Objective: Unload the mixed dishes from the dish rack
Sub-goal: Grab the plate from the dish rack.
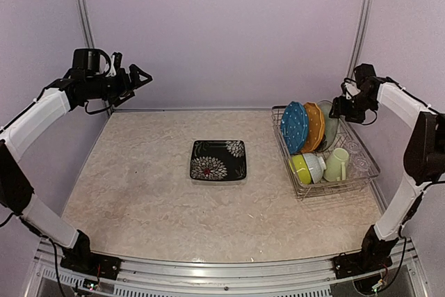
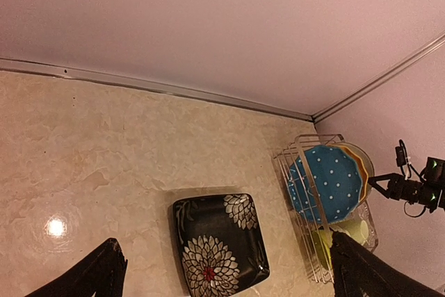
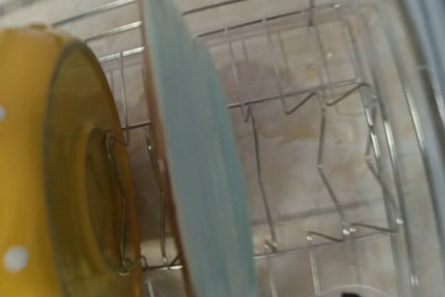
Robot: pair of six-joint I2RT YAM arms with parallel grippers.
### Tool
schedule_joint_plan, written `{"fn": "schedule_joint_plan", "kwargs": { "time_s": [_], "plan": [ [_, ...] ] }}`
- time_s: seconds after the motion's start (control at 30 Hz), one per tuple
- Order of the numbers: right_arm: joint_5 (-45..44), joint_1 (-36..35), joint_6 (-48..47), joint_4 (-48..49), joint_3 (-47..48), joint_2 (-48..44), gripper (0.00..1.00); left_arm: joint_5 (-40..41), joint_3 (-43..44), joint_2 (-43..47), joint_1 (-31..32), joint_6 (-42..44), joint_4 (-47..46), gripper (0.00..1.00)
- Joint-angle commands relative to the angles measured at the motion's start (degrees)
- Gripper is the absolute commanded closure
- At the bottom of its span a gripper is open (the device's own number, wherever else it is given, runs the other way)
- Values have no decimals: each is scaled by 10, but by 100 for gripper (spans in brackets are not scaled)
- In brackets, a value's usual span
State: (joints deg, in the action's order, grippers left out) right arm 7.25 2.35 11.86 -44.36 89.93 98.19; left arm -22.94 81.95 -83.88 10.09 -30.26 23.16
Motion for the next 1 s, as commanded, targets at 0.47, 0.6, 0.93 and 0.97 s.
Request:
{"fn": "schedule_joint_plan", "kwargs": {
  "time_s": [0.47, 0.6, 0.93, 0.97],
  "plan": [
    [28, 6, -32, 41, -12, 58, 69, 11, 14, -1, -2, 56, 31, 1],
    [25, 5, -27, 51, -20, 41, 76, 3, 27, -14, -2, 57, 38, 1],
    [21, -1, -18, 54, -19, 5, 94, -12, 40, -34, -2, 56, 41, 1],
    [18, -2, -17, 51, -16, 3, 95, -12, 40, -37, -2, 55, 42, 1]
  ]
}}
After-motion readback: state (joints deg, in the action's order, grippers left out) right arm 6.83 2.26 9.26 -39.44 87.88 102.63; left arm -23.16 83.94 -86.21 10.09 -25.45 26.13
